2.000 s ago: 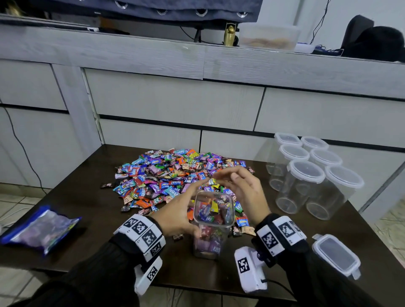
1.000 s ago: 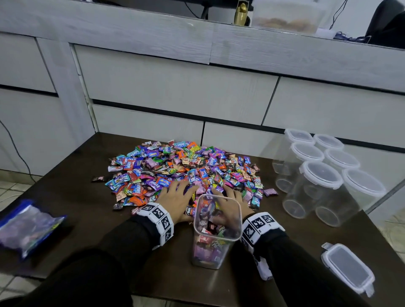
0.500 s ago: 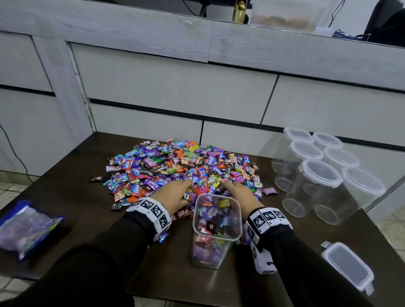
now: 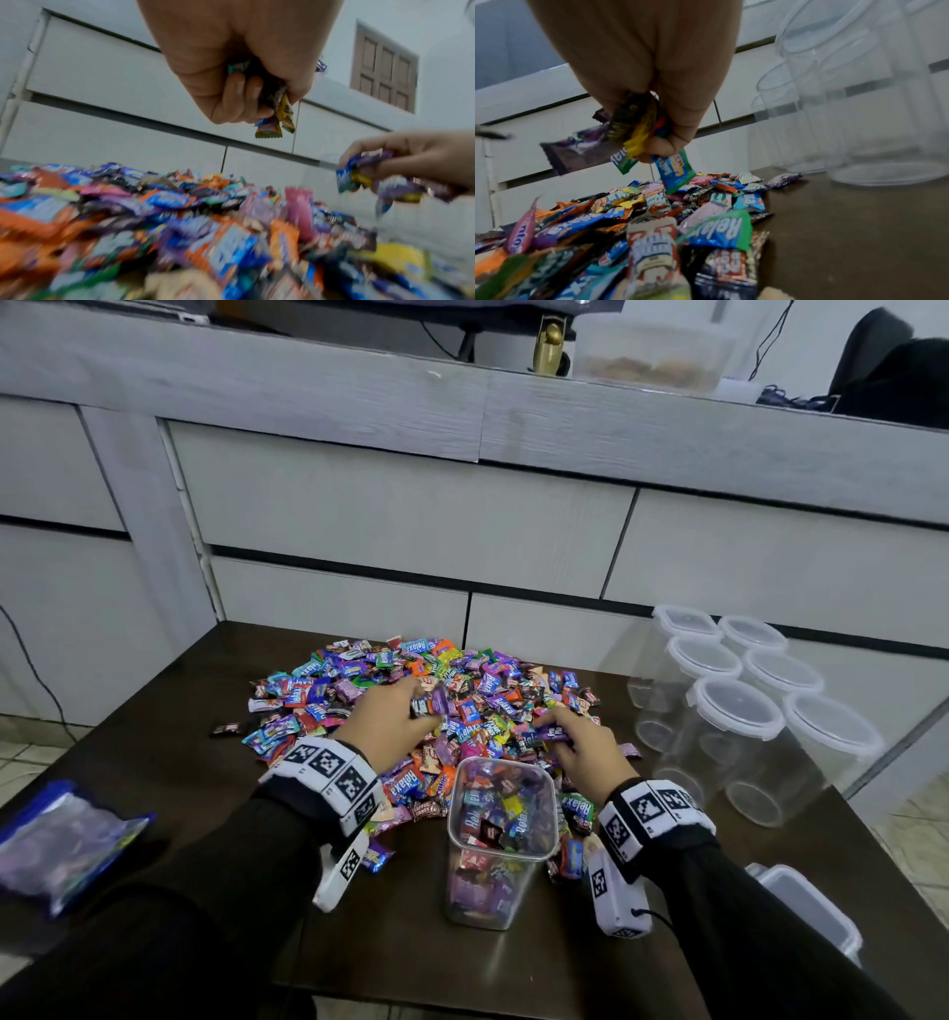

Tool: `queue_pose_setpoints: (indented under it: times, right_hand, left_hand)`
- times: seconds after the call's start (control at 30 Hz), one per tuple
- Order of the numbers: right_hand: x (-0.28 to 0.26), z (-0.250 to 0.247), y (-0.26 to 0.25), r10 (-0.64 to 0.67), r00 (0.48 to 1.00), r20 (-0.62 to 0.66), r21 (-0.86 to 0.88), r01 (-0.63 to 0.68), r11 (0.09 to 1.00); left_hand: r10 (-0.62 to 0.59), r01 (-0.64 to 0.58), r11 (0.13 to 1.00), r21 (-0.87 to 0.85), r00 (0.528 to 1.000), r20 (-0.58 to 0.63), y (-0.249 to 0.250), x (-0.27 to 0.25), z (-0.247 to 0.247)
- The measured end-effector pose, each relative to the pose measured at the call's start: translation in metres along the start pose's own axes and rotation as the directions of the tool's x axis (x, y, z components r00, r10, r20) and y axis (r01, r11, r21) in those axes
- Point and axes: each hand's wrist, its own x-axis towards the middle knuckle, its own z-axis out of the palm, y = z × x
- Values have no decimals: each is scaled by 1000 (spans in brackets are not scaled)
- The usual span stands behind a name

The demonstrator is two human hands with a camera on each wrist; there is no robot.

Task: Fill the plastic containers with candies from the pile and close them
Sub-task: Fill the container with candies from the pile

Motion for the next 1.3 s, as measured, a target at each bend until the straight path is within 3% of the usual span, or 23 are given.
queue_pose_setpoints:
  times: [0.2, 0.47, 0.7, 0.93, 1.03, 1.3]
  right_hand:
    - [-15, 4, -4, 25, 995, 98, -30, -22, 999]
    - [-25, 2, -6, 22, 998, 53, 5, -22, 1000]
    - [-32, -18, -20, -23, 998, -51, 59, 25, 998]
    - [-34, -44, -46, -141, 980, -138, 65, 151, 986]
    - [-34, -46, -50, -168, 976, -140, 61, 178, 982]
    - [-38, -41, -48, -181, 976, -121, 35, 187, 982]
  left_hand:
    - [101, -104, 980, -168, 995, -24, 42, -21, -30]
    - [296, -268, 932, -243, 952, 85, 90, -65, -36]
    - [367, -395, 915, 81, 900, 236, 93, -89, -28]
    - [421, -535, 760, 369, 838, 347, 97, -91, -25]
    - [382, -527, 720, 453, 844, 376, 100, -90, -25]
    - [273, -486, 721, 494, 855, 441, 107, -89, -28]
